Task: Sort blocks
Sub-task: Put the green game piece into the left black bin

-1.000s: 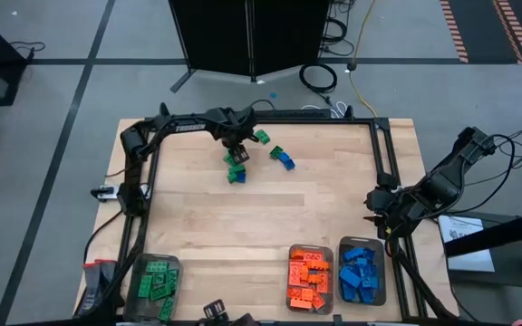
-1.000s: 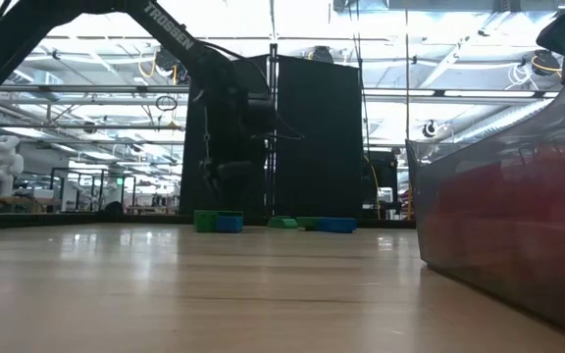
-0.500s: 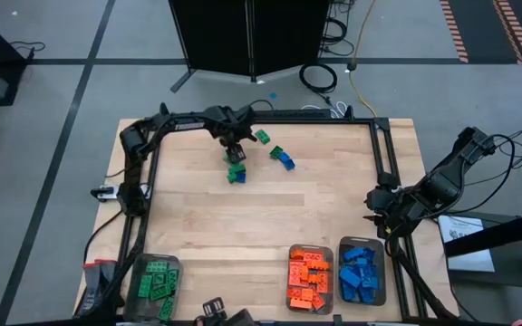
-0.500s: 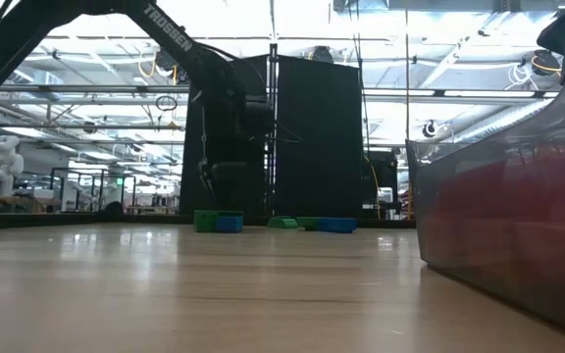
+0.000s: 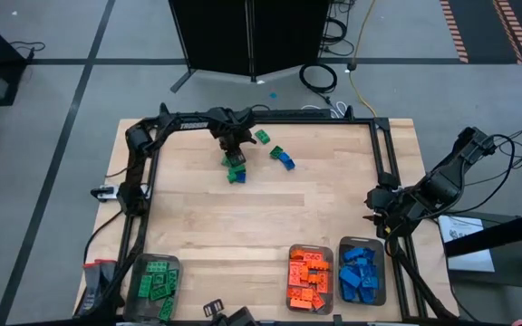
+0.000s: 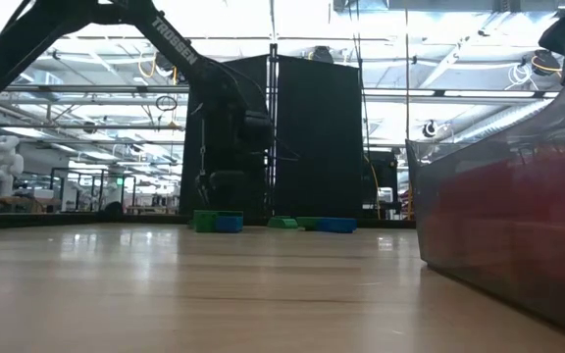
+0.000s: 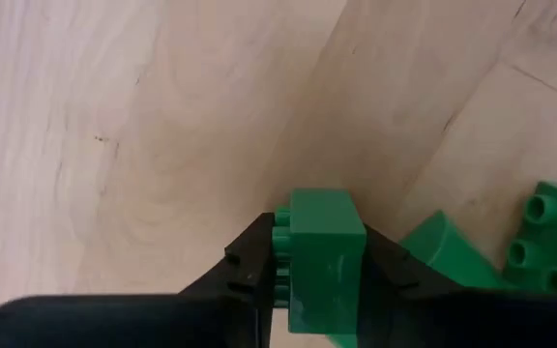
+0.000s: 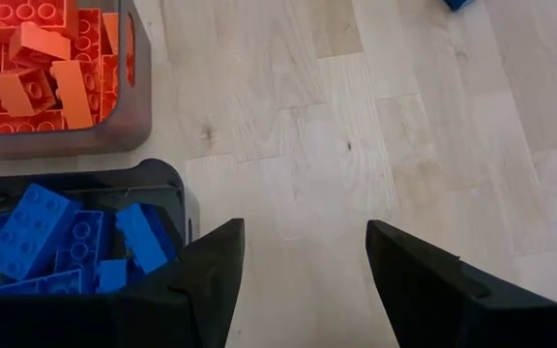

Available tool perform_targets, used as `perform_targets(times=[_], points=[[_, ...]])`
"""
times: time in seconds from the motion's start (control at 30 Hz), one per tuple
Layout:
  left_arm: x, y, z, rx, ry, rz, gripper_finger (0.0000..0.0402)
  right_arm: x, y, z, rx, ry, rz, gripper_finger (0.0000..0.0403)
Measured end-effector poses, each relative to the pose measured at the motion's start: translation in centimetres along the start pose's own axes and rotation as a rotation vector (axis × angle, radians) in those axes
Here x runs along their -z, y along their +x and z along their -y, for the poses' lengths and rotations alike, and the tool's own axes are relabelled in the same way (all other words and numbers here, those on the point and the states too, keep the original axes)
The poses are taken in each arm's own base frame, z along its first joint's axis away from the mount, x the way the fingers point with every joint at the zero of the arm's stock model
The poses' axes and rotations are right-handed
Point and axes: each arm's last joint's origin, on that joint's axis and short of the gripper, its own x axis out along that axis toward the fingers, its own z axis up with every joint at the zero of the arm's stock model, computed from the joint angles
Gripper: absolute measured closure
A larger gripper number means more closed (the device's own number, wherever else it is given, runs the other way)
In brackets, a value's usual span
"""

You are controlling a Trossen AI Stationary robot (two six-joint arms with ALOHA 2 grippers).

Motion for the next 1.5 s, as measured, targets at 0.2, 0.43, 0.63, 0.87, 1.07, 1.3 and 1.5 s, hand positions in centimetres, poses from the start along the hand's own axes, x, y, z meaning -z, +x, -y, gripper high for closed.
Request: perform_targets(times=[0.2, 0.43, 0.63, 0.87, 1.07, 1.3, 1.5], points=[[-0.4, -0.6, 0.0, -0.010, -0.053, 0.016, 0.0318, -0.3, 0.0, 0.1, 0.045, 0.005, 0.071, 0.0190], [-2.5, -3.8, 0.6, 0.008, -0.095, 0.125, 0.0318, -0.8, -0.1, 0.4, 0.165, 0.005, 0.229, 0.0190], [-4.2, -9.2, 1.8, 0.032, -0.111, 0.254, 0.0318, -0.8, -0.1, 0.4, 0.182, 0.007, 0.252, 0.0190], [-0.9, -18.4, 6.4, 0.067, -0.019, 0.260, 0.0318, -0.9, -0.1, 0.3, 0.174, 0.017, 0.252, 0.0190], [5.5, -24.1, 12.0, 0.123, -0.022, 0.201, 0.0318, -0.8, -0.1, 0.4, 0.177, 0.006, 0.250, 0.0190], [12.7, -28.4, 19.6, 0.187, -0.114, 0.272, 0.0318, -0.8, -0.1, 0.4, 0.178, 0.000, 0.249, 0.0190], [17.5, -27.1, 25.4, 0.126, -0.166, 0.213, 0.0318, -0.8, -0.1, 0.4, 0.184, -0.021, 0.247, 0.0190]])
